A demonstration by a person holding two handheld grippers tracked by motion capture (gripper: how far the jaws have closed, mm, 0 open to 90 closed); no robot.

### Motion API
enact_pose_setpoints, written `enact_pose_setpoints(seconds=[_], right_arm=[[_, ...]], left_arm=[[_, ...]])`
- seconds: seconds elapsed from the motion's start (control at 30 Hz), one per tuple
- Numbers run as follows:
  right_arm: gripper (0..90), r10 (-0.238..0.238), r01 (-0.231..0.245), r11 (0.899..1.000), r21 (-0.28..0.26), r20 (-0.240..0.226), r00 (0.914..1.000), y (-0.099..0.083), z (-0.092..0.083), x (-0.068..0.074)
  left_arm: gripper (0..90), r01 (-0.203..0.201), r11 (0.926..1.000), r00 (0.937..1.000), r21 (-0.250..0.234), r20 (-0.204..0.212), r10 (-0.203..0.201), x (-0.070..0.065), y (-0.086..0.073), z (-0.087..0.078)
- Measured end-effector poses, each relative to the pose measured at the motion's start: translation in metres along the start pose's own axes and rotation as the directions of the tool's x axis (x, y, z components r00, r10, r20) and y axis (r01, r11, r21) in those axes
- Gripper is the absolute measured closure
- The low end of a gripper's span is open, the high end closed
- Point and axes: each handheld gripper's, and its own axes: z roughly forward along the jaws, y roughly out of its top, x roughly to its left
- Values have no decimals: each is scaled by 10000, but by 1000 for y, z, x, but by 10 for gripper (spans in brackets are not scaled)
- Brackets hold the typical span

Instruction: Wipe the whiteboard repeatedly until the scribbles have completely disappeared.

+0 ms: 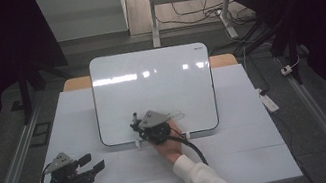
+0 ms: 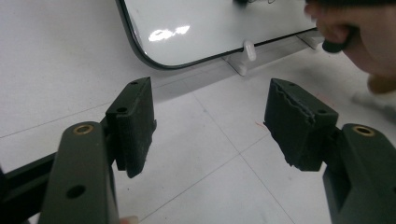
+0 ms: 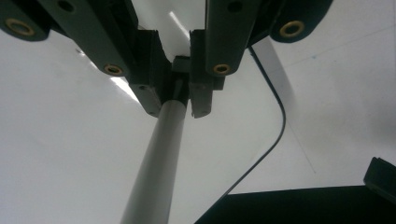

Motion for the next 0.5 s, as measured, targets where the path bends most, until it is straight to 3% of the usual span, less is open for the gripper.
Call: enact_pose_setpoints(seconds=[0.03,0.1,0.13,0.17,0.2,0.27,0.33,0.4,0.43,0.47,0.5], right_arm=[[774,541,-538,9983,-242,110,9985,1,-2,-7],[774,686,-682,9972,-294,115,9976,1,-1,-8],[774,-205,213,9995,244,-344,9992,0,4,7],[774,-205,213,9995,244,-344,9992,0,4,7],[774,-614,637,9972,402,-556,9966,-2,5,14],[774,20,-19,9999,138,-71,10000,-2,-4,-3],[774,476,-472,9988,-93,497,9976,-2,-16,-17],[774,486,-485,9988,-40,442,9978,-4,-17,-16],[774,242,-247,9995,208,237,9994,-5,-16,-10],[774,-342,351,9983,458,-194,9992,-10,-13,1],[774,-342,351,9983,458,-194,9992,-10,-13,1]], left_arm=[[339,-9,10000,10000,-24,-39,8,0,0,-1],[339,3,10000,10000,-31,-34,-3,0,0,-1],[339,9,10000,10000,-27,-15,-9,0,0,0],[339,2,10000,10000,-14,1,-2,1,0,0],[339,3,10000,10000,-1,5,-3,1,0,0],[339,12,10000,10000,-34,-11,-12,1,0,0],[340,46,10000,10000,-62,-4,-46,1,0,-1],[340,94,9999,9999,-67,42,-94,2,0,-1],[339,88,9999,9999,-69,54,-88,2,1,0],[340,68,10000,10000,-53,59,-67,2,1,1],[340,68,10000,10000,-53,59,-67,2,1,1]])
